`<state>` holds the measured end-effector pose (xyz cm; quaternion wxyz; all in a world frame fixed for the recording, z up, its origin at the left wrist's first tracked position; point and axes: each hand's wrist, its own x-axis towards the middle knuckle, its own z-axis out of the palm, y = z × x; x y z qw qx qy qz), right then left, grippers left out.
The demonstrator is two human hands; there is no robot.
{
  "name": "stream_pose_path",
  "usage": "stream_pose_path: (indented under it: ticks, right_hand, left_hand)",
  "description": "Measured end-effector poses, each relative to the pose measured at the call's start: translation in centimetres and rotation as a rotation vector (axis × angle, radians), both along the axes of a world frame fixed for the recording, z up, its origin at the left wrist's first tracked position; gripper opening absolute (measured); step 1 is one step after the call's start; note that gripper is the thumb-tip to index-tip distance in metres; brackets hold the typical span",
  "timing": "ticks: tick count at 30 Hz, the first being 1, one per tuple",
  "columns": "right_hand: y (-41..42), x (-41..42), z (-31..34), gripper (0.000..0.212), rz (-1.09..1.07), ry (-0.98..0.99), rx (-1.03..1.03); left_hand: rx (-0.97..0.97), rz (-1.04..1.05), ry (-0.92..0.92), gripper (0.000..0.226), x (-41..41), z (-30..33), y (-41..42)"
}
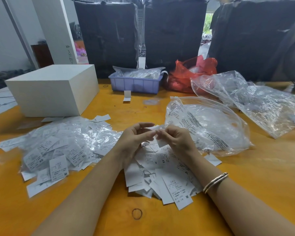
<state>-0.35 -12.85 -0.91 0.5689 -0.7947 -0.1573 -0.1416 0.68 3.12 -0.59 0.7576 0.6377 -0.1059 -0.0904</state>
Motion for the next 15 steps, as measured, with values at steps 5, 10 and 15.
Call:
stream_pose_path:
  ticks: [5, 10, 15]
  right_hand:
    - [-0.1, -0.2, 0.2, 0.017, -0.015, -0.036, 0.077]
    - [-0.8, 0.1, 0.3, 0.024, -0.057, -0.017, 0.353]
    - [-1.1, 0.2, 0.5, 0.028, -0.101, 0.073, 0.621]
  left_hand:
    - [-0.023, 0.062, -0.067, 0.01, 0.3, -0.3, 0.1]
    - [-0.118, 0.193, -0.078, 0.011, 0.8, -0.2, 0.7]
    - [-0.123, 0.237, -0.099, 0.009, 1.0, -0.2, 1.0]
